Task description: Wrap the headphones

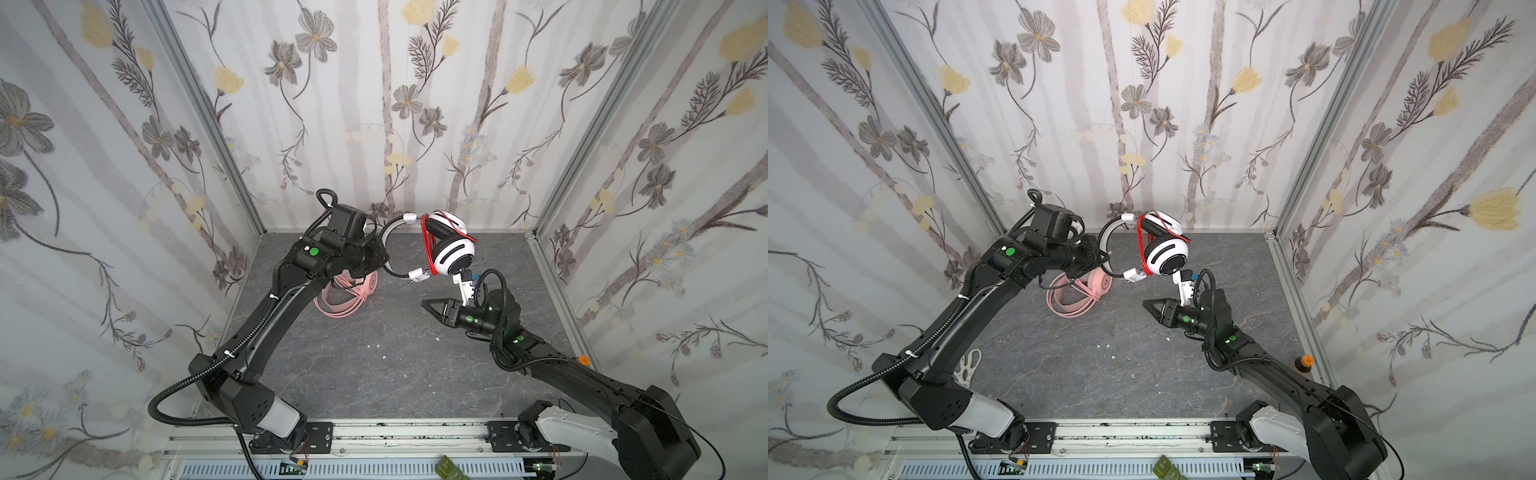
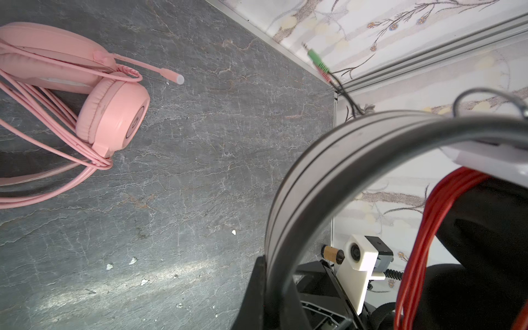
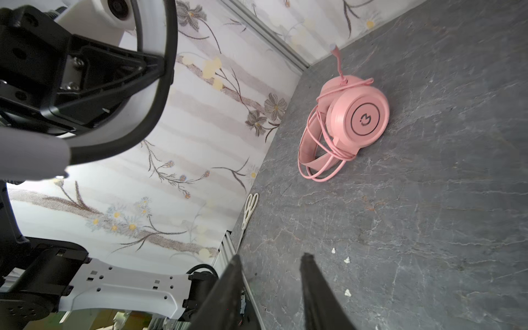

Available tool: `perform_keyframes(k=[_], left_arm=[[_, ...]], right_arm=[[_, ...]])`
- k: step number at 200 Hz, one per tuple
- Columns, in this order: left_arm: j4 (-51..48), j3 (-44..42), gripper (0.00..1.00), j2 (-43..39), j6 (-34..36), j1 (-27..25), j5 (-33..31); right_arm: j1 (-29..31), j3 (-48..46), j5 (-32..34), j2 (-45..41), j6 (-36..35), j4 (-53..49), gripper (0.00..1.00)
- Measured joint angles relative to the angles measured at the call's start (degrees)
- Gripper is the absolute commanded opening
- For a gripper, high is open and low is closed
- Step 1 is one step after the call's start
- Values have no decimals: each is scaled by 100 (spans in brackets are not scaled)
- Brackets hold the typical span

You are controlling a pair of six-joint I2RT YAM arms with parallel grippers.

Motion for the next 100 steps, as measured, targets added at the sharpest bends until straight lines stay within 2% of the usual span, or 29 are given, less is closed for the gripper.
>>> perform_keyframes(k=[24,43,100], left_arm=[[0,74,0,0,-7,0,13],[4,142,0,0,-26,0,42],[-2,153,0,-79,-39,-2,61]], right_arm=[[-197,-57,409,-96,-229,96,83],[-197,192,378,254,-330,120,90],[-81,1521,380,1578,-660,682,87]])
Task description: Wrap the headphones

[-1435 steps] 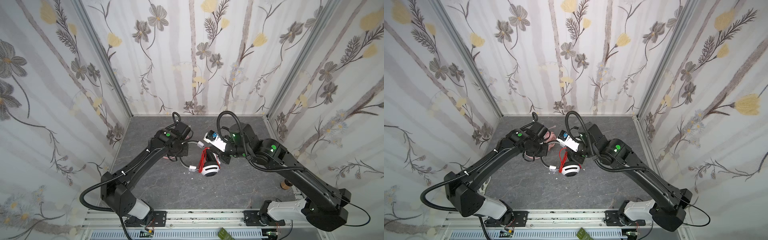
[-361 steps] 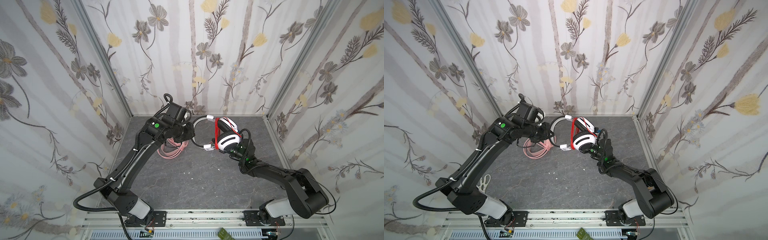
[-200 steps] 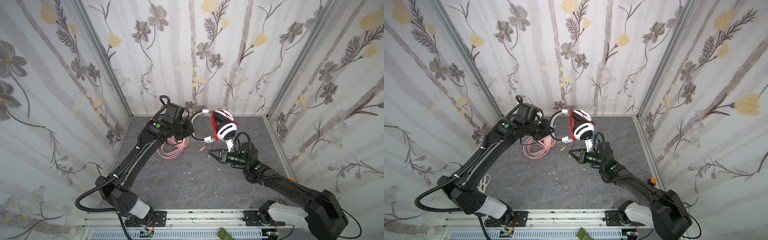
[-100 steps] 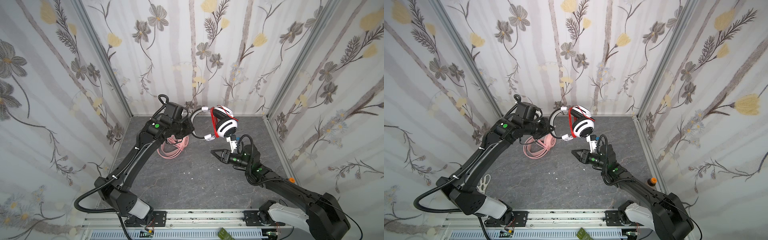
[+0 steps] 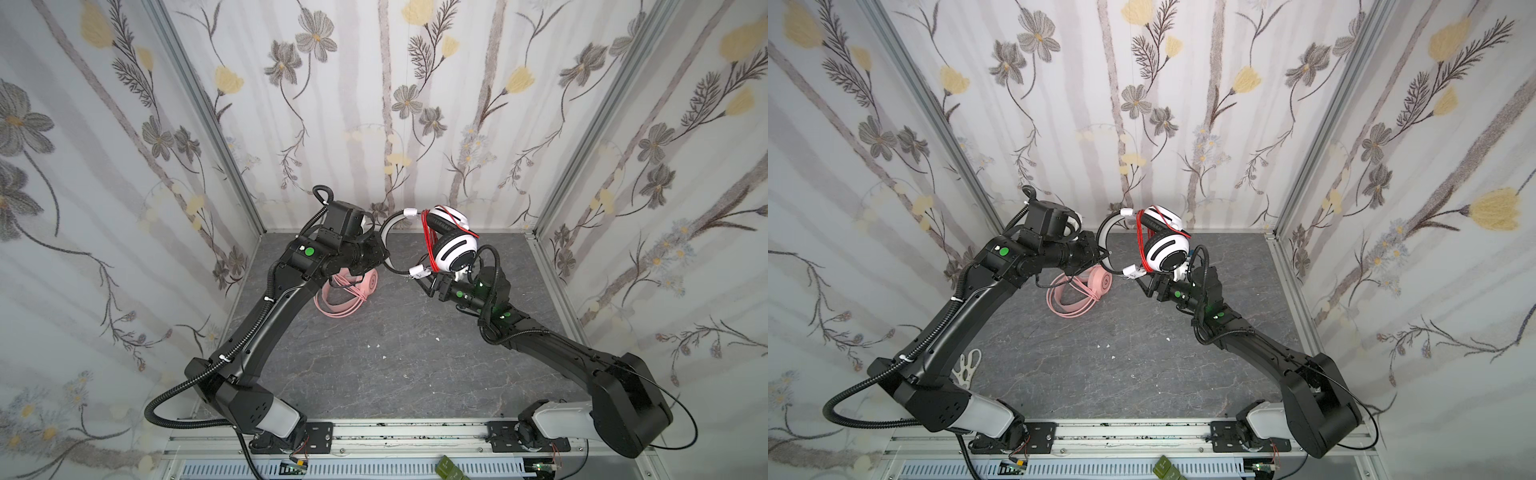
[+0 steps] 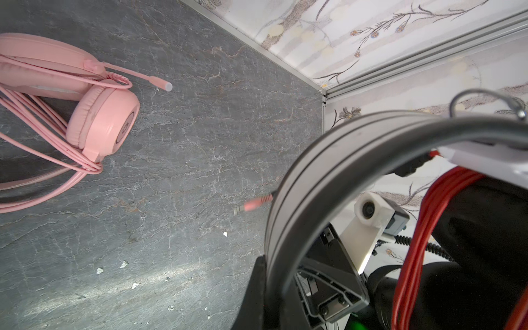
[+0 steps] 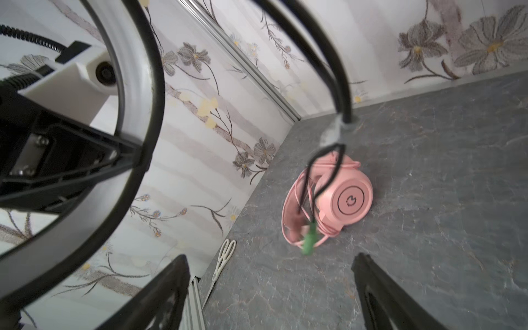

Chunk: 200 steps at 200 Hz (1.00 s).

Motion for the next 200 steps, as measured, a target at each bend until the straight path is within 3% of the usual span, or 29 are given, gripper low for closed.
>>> perform_keyframes(k=[37,89,105,122,142,157,200], left_arm=[[-48,33,0,-17,0,0,37],[-85,61,0,-52,2,2,44],[-92,79,0,-52,2,2,44],[-94,101,0,-57,4,0,48],[-101,103,0,-72,9,0,46],[-125,103,0,-92,9,0,42],[-214,101,0,-111,11,7,39]], right_arm=[[-79,487,7,627,0,417,86],[-166,573,415,728,96,330,84],[-181,581,483,782,120,315,69],[-195,581,494,890,214,319,35],[-221,581,407,1034,334,398,10],[-232,579,249,1099,437,468,2],[-229,385,2,1067,546,678,1]])
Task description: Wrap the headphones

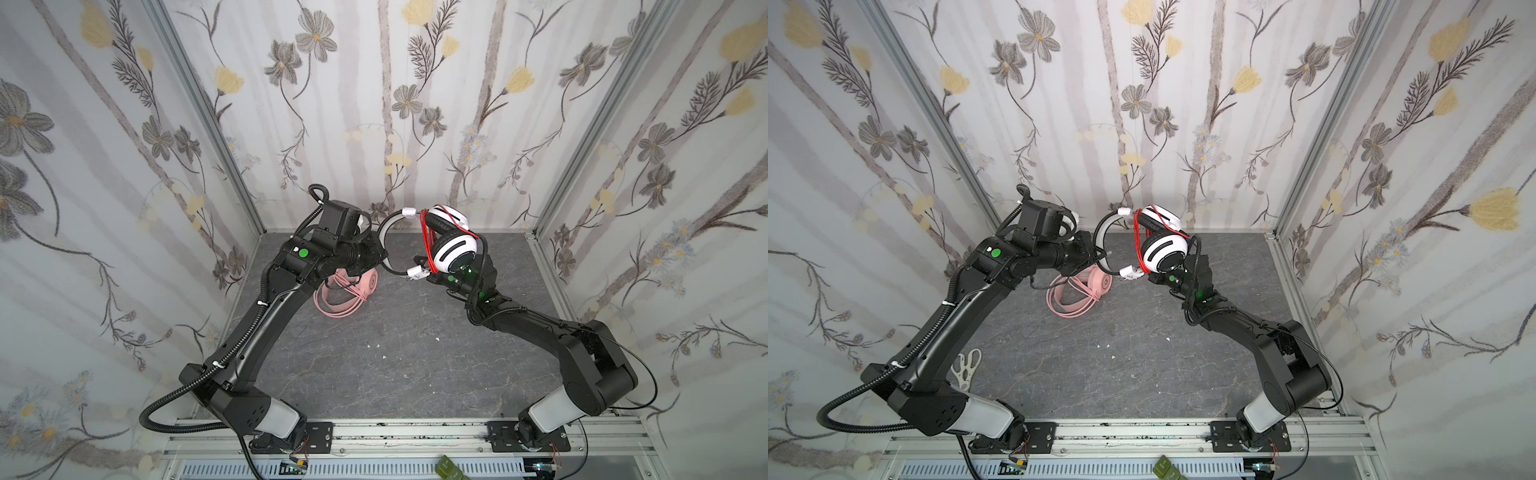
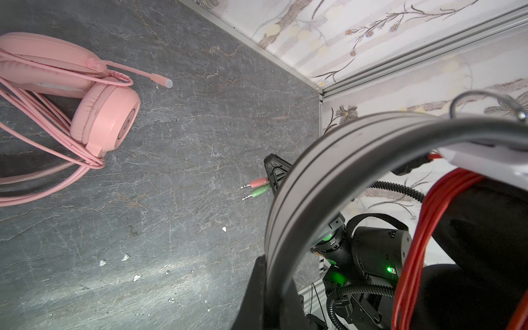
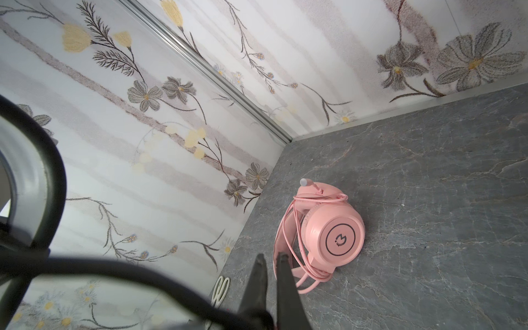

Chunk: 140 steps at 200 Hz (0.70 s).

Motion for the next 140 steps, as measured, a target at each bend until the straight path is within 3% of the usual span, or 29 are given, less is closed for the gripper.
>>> perform_keyframes(k=[79,140], left_arm=[[120,251,0,400,-240,129,-103],[44,872,0,992,-319,107,-319]], right_arm=[[76,-511,-369,-977,-46,-619,5],[308,-951,-1113,-1698,221,-811,6]])
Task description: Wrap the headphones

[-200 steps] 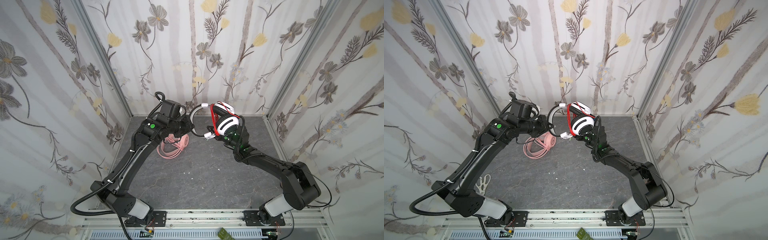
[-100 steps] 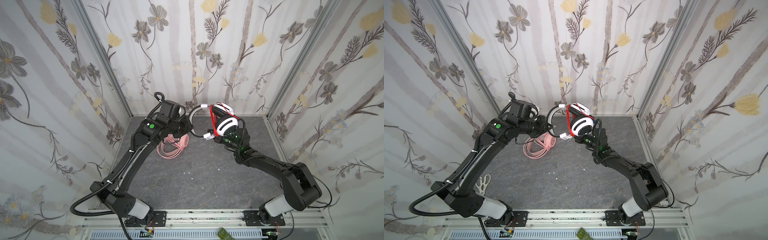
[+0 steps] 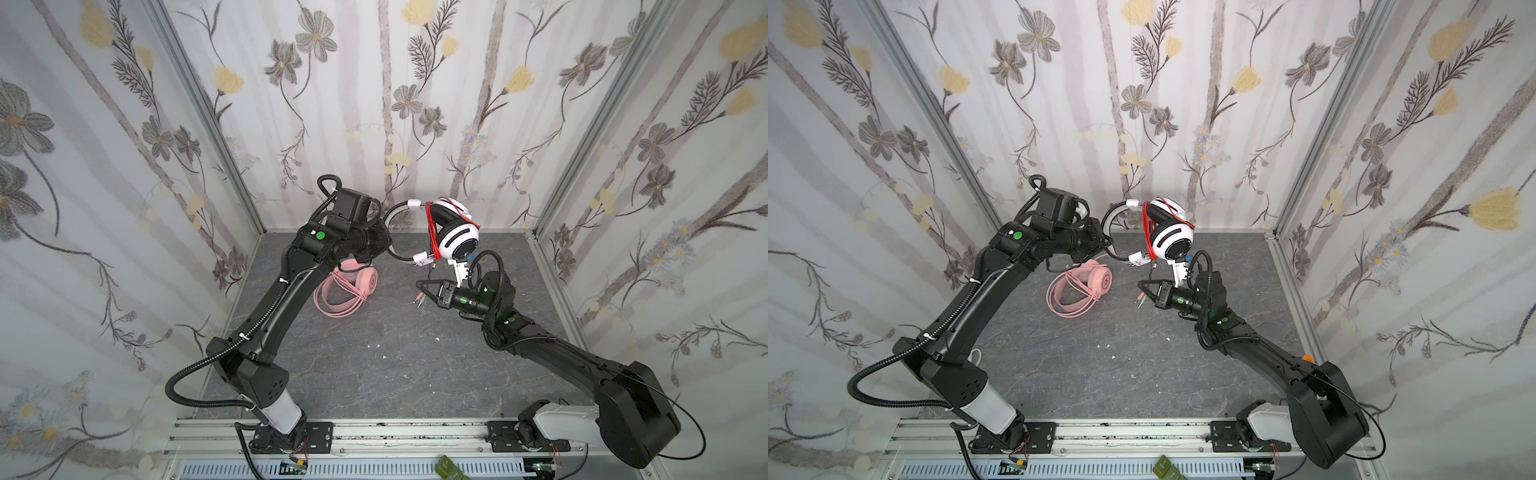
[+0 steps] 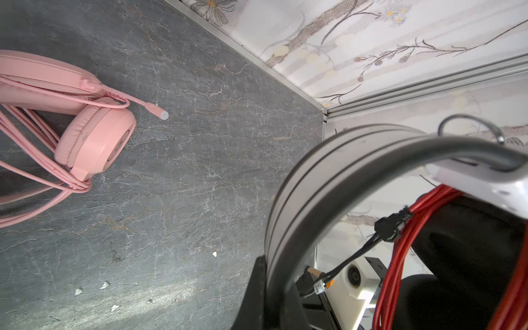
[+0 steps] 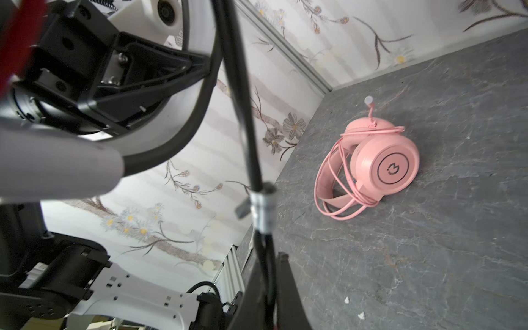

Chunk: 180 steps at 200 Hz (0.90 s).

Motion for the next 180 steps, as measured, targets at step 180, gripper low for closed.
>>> perform_keyframes(k=[180], left_arm=[[-365,-868,0,-52,623,-308,-1670]], right_arm=[[393,-1346,24,-446,4452,1729,0]])
